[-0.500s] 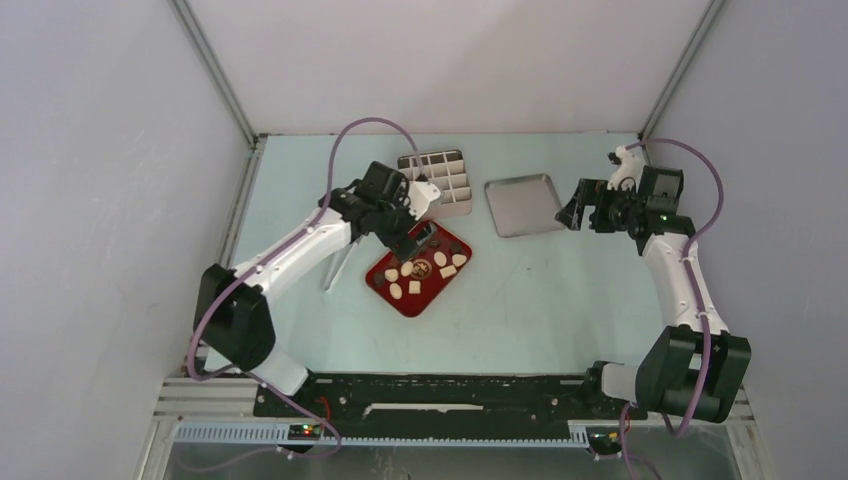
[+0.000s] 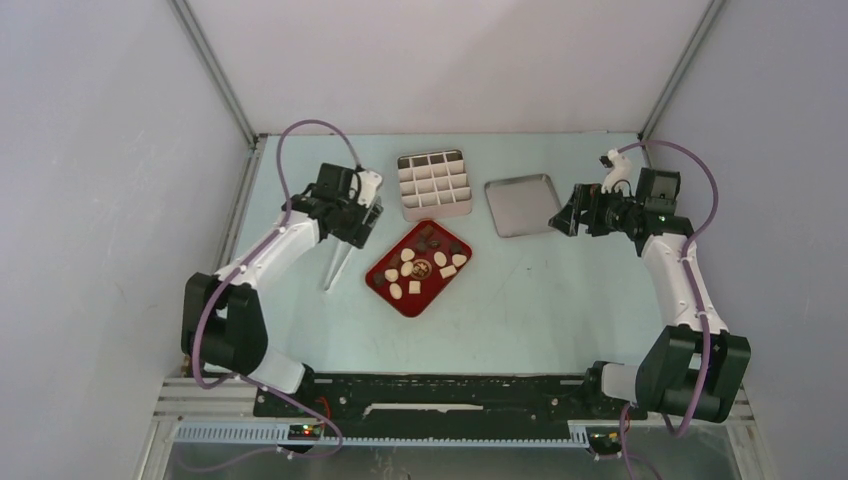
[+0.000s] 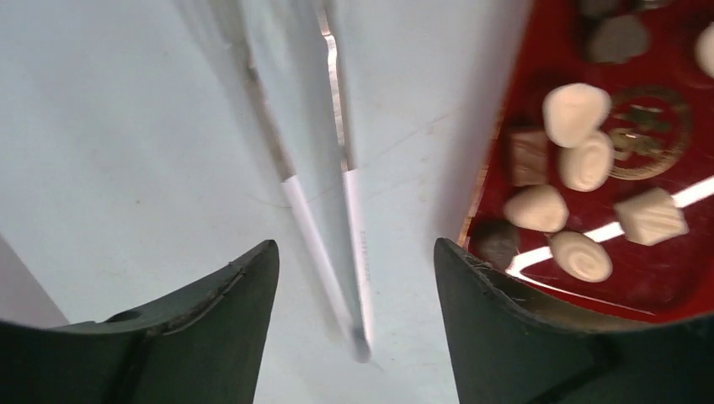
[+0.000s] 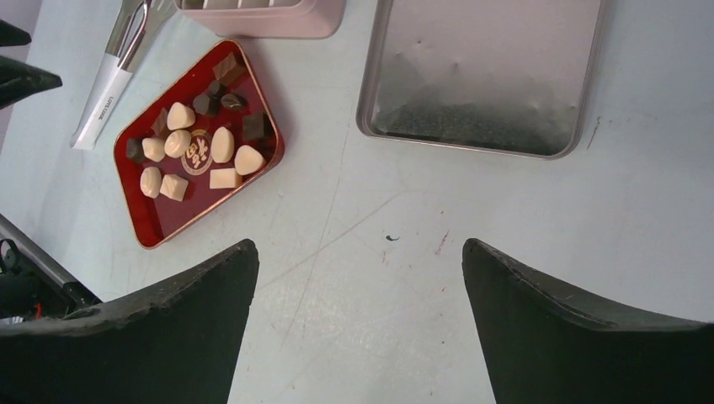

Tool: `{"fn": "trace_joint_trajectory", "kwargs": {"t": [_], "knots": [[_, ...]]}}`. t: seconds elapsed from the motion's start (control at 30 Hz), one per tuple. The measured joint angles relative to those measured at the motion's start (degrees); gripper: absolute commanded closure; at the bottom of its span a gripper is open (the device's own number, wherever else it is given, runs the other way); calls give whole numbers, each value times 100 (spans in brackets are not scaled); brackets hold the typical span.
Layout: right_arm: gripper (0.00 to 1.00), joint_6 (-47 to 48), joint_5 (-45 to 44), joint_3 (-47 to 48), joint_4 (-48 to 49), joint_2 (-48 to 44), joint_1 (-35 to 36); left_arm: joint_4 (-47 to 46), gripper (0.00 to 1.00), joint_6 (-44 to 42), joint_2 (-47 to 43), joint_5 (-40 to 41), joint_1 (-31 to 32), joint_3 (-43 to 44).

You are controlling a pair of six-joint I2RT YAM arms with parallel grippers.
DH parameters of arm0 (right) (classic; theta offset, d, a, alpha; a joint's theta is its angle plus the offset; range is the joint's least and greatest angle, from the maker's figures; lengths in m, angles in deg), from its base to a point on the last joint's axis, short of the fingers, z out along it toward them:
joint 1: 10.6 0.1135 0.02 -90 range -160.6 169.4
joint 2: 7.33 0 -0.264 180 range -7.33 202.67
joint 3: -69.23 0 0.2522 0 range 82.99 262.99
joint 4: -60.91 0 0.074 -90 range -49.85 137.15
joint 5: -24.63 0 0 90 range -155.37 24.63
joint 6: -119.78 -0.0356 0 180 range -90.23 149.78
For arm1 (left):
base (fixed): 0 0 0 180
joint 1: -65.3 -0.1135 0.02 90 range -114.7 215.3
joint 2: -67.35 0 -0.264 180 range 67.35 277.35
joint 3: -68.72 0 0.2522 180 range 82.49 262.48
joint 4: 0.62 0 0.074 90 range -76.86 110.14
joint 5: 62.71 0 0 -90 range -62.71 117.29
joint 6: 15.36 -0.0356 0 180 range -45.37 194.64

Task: Pack the chocolate
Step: Pick up the clamp from the center of the board.

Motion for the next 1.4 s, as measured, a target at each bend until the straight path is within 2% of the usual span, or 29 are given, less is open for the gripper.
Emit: {"fn": "trace_joint_trajectory", "kwargs": {"t": [0.1, 0.3, 0.57, 0.9, 1.07, 1.2, 1.3, 1.4], "knots": [[7, 0, 24, 0, 20, 11, 35, -367, 36, 105, 15, 57, -365, -221], [7, 9, 20, 0, 20, 13, 146, -898, 54, 398, 472, 31, -793, -247], [8, 17, -4, 0, 20, 13, 153, -1056, 56, 496, 1373, 26, -1325, -223], [9, 17, -9, 0, 17, 96, 153, -1064, 99, 479, 1744, -181, -1408, -52], [16, 157, 116, 0, 11, 96, 155, -968, 100, 223, 1668, -278, -1515, -39], [16, 516, 446, -33, 13, 48, 328, -584, 100, -275, 970, -612, -1521, -17], [15, 1126, 496, 7, -94, -83, 881, -146, 100, -699, 398, -898, -1346, 280], [16, 2070, 319, 308, -444, -179, 1934, 94, 100, -1248, -15, -1064, -761, 636]]}}
